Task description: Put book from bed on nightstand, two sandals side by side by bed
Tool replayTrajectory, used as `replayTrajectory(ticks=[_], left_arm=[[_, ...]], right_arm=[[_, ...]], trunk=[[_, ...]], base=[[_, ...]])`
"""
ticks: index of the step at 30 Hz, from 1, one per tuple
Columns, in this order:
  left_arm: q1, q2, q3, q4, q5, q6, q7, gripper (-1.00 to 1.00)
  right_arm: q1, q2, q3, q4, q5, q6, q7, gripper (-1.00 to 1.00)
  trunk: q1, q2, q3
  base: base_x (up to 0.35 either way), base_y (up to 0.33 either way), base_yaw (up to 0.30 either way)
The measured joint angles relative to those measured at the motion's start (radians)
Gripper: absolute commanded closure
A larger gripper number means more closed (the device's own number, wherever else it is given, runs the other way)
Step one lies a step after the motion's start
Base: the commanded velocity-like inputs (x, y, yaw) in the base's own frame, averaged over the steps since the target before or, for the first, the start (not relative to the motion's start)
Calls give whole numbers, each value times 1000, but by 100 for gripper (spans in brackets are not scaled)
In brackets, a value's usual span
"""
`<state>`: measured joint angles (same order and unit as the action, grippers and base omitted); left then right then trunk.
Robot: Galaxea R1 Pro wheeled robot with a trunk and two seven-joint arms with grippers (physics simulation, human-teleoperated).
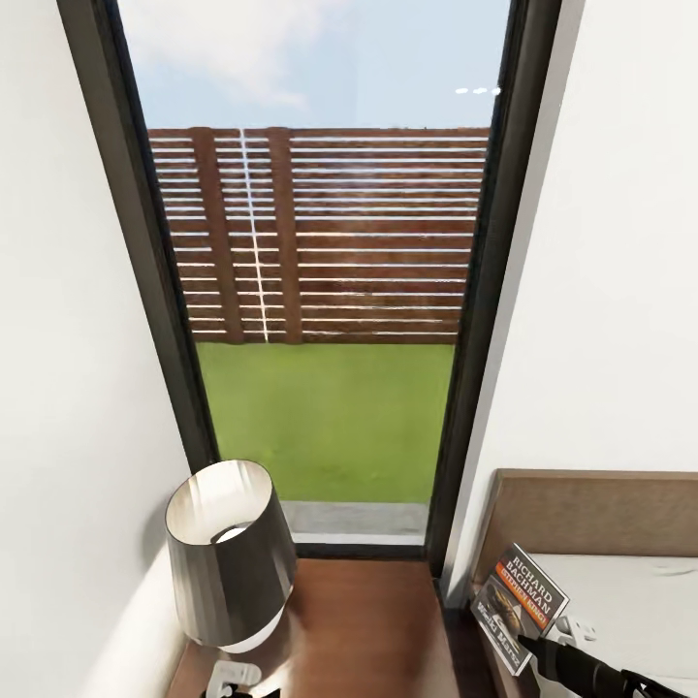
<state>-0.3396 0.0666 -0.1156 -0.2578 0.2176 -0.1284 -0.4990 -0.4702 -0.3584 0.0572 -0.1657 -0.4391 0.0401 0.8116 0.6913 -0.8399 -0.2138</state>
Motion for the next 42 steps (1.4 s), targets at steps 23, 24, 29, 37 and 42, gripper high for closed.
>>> replayTrajectory(ticks=[23, 24, 29, 37, 42], left_arm=[[-8, 36, 11, -506, 29, 545, -823, -100], [-8, 36, 10, -508, 28, 548, -839, -100], [-9, 36, 10, -507, 24, 551, -856, -100], [-9, 36, 10, -506, 24, 550, -851, -100], [-9, 36, 10, -506, 23, 550, -848, -100]], right_arm=[[0, 0, 0, 0, 1, 0, -1, 100], [0, 0, 0, 0, 1, 0, -1, 100], [0, -1, 0, 0, 0, 2, 8, 100], [0, -9, 3, -18, -6, 38, 201, 100], [0, -9, 4, -20, -4, 174, 343, 100]], trunk=[[0, 0, 0], [0, 0, 0], [0, 0, 0], [0, 0, 0], [0, 0, 0]], base=[[0, 0, 0], [0, 0, 0], [0, 0, 0], [0, 0, 0], [0, 0, 0]])
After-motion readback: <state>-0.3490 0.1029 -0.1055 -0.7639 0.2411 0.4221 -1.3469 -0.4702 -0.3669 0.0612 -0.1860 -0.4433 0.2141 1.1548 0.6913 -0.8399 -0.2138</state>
